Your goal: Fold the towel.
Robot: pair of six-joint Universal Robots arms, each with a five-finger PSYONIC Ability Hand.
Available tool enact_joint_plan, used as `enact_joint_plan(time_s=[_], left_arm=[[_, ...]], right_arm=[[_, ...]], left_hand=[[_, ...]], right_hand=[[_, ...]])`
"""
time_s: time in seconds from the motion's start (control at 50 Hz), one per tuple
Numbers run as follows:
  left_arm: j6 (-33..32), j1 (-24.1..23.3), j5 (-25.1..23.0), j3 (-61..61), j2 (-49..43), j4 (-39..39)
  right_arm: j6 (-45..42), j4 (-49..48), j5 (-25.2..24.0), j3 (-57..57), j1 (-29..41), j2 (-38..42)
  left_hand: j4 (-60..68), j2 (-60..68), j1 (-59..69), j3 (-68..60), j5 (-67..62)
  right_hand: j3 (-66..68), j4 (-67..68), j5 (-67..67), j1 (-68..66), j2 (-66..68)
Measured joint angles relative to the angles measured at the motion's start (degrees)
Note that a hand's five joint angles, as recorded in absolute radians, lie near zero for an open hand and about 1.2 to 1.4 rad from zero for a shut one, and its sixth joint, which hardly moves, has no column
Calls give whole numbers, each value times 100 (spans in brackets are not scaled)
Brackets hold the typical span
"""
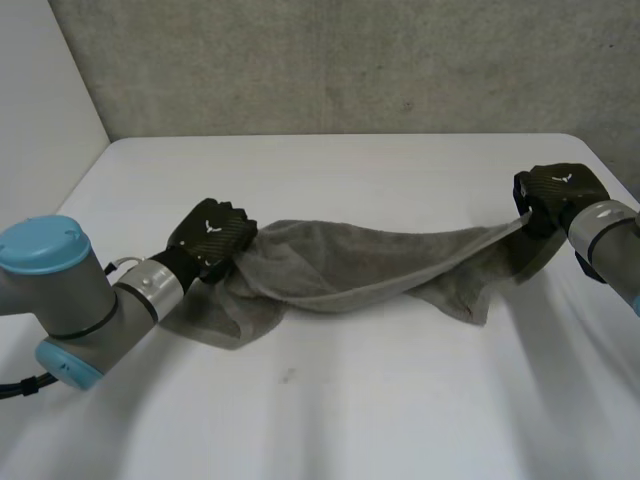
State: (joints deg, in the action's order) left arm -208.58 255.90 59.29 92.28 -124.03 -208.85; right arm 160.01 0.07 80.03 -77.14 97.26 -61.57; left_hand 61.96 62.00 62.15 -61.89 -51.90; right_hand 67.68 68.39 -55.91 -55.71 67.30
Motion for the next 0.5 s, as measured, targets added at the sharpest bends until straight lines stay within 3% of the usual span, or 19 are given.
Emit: enact_joint_plan(time_s=[0.24, 0.36, 0.5], left_arm=[[-401, 24, 251, -1237, -43, -149], [-77, -35, 957, -2407, 104, -812], [713, 16, 2037, -2902, 769, -2141]], right_arm=[[-491, -356, 541, 1971, 498, 682], [-310, -1987, 883, 2548, 767, 350], [-95, -3887, 1168, 1931, 862, -469]], left_hand=[[731, 729, 414, -737, -634], [758, 759, 472, -768, -683], [773, 768, 494, -776, -713]], right_hand=[[43, 5, -1, 0, 36], [43, 6, -1, 0, 36], [43, 6, -1, 0, 36]])
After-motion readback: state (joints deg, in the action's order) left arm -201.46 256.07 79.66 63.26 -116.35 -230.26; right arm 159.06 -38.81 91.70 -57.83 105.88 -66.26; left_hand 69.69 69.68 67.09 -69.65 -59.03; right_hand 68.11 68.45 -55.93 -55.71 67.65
